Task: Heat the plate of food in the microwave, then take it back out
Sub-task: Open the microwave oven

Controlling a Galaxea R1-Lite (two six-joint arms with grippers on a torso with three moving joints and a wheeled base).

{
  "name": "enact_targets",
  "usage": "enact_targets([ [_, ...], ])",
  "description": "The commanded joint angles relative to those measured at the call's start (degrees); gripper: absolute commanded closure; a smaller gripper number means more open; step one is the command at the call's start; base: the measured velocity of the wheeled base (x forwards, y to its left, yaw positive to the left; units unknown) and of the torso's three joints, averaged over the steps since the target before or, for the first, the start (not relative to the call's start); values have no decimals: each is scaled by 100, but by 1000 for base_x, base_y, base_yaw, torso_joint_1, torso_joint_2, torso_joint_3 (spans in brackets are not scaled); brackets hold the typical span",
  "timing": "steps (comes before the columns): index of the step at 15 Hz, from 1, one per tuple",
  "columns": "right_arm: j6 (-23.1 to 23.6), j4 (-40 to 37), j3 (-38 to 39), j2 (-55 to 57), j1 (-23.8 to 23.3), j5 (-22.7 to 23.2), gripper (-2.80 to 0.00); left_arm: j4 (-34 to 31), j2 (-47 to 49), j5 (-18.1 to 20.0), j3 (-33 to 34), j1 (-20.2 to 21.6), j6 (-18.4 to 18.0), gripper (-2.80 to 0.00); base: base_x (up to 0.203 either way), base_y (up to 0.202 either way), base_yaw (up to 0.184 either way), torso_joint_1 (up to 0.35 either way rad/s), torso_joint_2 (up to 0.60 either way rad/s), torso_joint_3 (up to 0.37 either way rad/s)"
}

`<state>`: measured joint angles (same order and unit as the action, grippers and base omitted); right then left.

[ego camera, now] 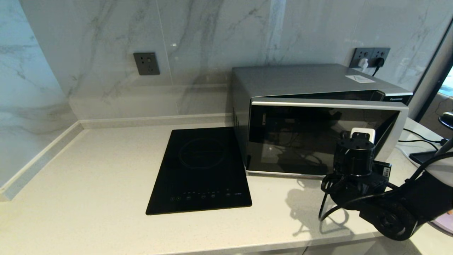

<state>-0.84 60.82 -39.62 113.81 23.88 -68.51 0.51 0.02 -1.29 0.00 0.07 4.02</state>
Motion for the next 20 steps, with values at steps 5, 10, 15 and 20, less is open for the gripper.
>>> enact_targets([
  [5,212,-7,-117,-773,914,-376,0,2,6,-3,0,1,2,0,0,0,0,0,0,0],
  [10,1710,-773,-2001,-1999,726,-82,0,2,6,-3,0,1,2,0,0,0,0,0,0,0],
  [15,1940,-3685,-4850,-1865,164,38,0,2,6,-3,0,1,6,0,0,0,0,0,0,0],
  [20,1810,-4890,-7213,-924,-121,323,0,2,6,-3,0,1,2,0,0,0,0,0,0,0],
])
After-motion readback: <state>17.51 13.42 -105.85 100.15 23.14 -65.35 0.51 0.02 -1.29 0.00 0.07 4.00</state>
